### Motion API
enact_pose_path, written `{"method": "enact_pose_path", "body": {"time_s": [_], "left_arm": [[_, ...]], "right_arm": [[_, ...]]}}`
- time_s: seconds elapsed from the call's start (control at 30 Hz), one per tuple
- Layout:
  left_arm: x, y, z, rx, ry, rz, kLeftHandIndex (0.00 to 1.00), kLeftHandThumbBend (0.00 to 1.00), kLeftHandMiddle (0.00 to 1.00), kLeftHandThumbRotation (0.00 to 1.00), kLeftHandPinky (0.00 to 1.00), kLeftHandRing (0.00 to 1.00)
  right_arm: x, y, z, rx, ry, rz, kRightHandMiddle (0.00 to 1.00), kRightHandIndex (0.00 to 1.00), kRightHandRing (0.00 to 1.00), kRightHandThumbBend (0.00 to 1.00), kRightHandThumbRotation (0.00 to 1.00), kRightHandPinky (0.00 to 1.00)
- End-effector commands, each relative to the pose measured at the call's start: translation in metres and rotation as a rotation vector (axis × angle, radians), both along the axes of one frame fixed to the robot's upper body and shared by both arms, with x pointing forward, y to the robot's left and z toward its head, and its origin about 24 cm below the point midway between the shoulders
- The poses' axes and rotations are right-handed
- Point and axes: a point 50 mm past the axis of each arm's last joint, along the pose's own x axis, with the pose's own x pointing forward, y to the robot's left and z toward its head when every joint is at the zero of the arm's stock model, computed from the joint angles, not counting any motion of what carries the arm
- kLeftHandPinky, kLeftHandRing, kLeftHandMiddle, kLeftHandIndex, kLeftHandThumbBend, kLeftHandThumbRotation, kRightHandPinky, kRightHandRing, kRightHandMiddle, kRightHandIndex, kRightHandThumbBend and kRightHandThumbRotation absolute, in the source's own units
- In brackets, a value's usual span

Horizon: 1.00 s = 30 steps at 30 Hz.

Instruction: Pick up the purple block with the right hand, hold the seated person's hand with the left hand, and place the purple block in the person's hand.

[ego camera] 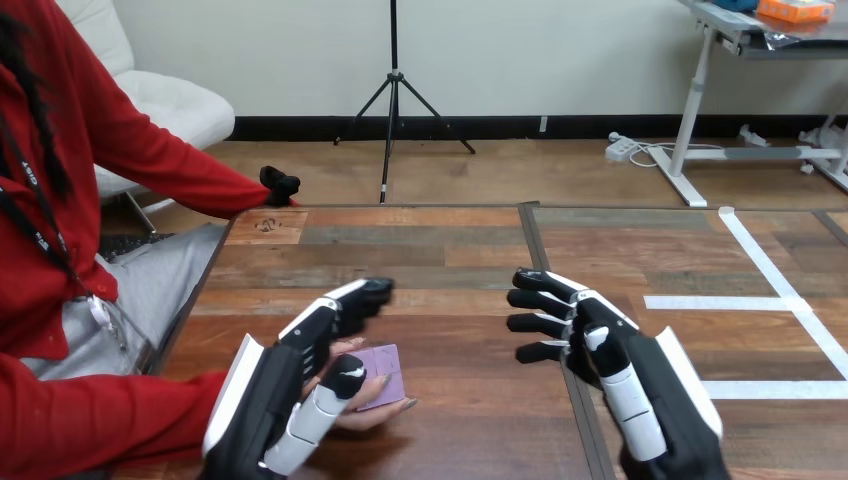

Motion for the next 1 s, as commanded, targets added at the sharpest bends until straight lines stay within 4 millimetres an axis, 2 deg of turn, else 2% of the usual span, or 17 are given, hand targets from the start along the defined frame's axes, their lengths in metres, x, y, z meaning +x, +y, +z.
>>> {"method": "enact_pose_path", "body": {"time_s": [0.0, 0.3, 0.97], "left_arm": [[0.0097, -0.0035, 0.0124, -0.054, -0.093, -0.009, 0.71, 0.73, 0.72, 0.96, 0.61, 0.68], [0.0101, -0.0035, 0.0106, -0.122, -0.056, -0.027, 0.68, 0.73, 0.69, 0.94, 0.59, 0.66], [0.0117, -0.0028, 0.0138, -0.222, -0.04, -0.031, 0.67, 0.74, 0.68, 0.97, 0.54, 0.65]], "right_arm": [[0.0045, 0.0052, 0.0169, 0.044, -0.111, -0.007, 0.81, 0.82, 0.78, 0.81, 1.0, 0.69], [0.0011, 0.0089, 0.0149, 0.06, -0.112, -0.011, 0.83, 0.84, 0.81, 0.79, 1.0, 0.72], [-0.0035, 0.0095, 0.015, 0.054, -0.106, -0.005, 0.84, 0.84, 0.82, 0.77, 1.0, 0.75]]}}
